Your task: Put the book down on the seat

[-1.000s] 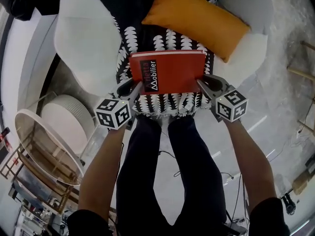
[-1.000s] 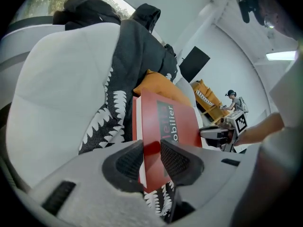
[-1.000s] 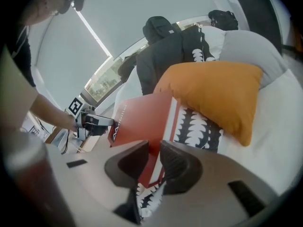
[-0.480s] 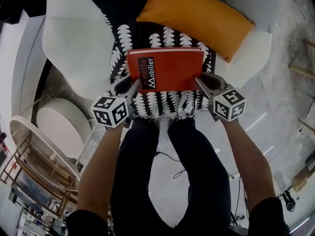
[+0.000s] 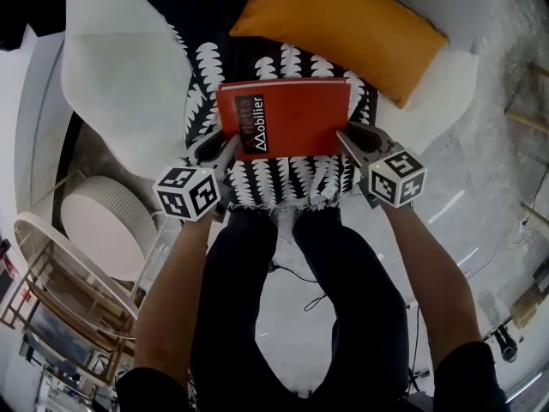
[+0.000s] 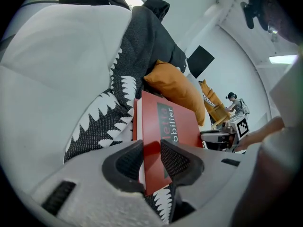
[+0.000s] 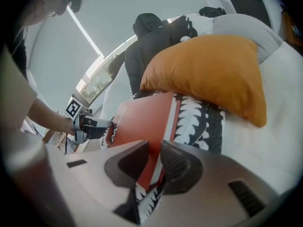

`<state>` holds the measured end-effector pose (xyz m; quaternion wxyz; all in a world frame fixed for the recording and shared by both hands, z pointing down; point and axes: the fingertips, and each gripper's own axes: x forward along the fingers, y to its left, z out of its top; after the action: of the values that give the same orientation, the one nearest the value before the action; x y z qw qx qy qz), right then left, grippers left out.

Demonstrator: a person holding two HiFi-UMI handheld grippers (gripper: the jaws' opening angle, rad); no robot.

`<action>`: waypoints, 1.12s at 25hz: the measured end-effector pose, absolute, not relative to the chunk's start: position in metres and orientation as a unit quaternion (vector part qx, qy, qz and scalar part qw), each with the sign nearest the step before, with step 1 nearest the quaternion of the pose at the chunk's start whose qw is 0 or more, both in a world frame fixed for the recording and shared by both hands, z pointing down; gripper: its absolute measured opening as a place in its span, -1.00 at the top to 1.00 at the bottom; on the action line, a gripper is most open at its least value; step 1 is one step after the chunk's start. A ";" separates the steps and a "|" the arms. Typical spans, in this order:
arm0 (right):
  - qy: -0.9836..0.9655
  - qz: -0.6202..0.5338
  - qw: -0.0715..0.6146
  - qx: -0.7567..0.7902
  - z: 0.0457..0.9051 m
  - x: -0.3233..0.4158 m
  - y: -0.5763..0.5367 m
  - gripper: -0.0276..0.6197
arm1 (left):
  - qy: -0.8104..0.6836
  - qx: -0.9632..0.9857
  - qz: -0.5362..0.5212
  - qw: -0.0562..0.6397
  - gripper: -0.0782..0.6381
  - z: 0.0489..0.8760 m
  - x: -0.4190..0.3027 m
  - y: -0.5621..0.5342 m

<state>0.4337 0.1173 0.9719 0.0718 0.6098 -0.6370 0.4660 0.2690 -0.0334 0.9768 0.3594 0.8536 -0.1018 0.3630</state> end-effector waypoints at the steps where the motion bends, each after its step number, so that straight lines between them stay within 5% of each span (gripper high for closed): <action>1: -0.637 0.467 0.071 0.609 0.972 0.434 0.117 0.64 | -0.102 0.853 0.362 0.360 0.44 0.977 0.269 -0.034; 18: -0.594 0.477 0.099 0.640 0.972 0.443 0.127 0.64 | -0.114 0.831 0.381 0.389 0.43 0.967 0.259 -0.035; 28: -0.606 0.443 0.079 0.656 0.845 0.449 0.132 0.64 | -0.070 0.868 0.315 0.377 0.45 0.826 0.267 -0.031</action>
<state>0.4488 0.1319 0.8450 0.0790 0.6560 -0.6061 0.4428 0.2666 -0.0307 0.8257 0.3773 0.8679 -0.0700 0.3154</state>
